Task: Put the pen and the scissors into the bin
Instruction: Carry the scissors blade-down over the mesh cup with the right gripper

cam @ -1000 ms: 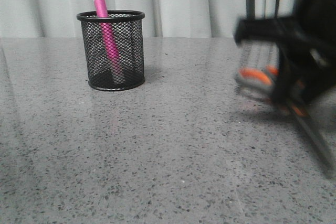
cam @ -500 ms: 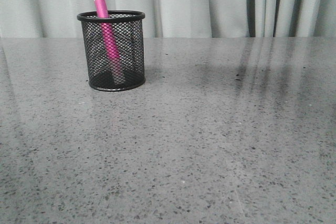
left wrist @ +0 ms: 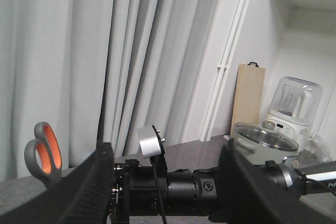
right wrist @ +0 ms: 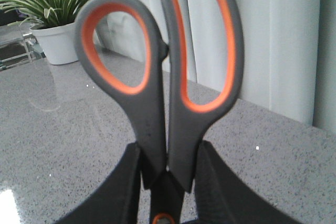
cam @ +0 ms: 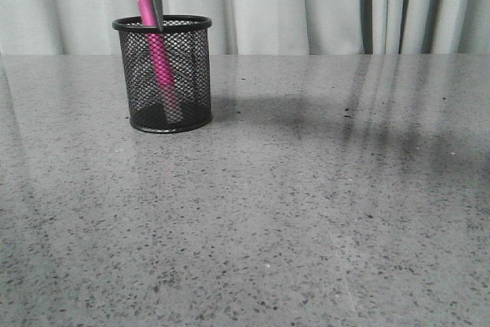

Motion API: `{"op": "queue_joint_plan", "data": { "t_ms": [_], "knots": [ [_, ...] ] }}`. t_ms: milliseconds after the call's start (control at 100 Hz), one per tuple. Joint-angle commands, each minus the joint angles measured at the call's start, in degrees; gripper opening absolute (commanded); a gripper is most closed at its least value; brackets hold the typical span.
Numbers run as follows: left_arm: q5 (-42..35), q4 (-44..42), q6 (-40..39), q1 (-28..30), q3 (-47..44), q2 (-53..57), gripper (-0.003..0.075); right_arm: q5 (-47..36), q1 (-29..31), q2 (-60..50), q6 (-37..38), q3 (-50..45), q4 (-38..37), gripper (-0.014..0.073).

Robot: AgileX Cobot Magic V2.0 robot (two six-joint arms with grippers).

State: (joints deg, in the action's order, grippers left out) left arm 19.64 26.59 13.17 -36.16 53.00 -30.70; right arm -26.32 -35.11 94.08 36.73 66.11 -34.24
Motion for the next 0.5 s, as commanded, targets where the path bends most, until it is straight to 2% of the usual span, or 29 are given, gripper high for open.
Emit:
{"op": "queue_joint_plan", "data": {
  "t_ms": [0, 340, 410, 490],
  "knots": [
    [-3.2, 0.0, 0.2, -0.3, 1.5, -0.4, 0.0389, -4.9, 0.0, -1.5, -0.6, 1.6, 0.5, -0.0071],
    [-3.2, -0.8, 0.2, -0.3, 1.5, -0.4, 0.0389, -3.5, 0.0, 0.2, -0.6, -1.6, 0.5, -0.0069],
    [-3.0, -1.5, 0.2, -0.3, 1.5, -0.4, 0.0389, -6.1, 0.0, 0.2, -0.6, -2.0, 0.5, -0.0069],
    [-2.1, -1.7, 0.2, -0.3, 1.5, -0.4, 0.0389, -13.9, 0.0, 0.1, -0.6, -2.2, 0.5, -0.0069]
  ]
}}
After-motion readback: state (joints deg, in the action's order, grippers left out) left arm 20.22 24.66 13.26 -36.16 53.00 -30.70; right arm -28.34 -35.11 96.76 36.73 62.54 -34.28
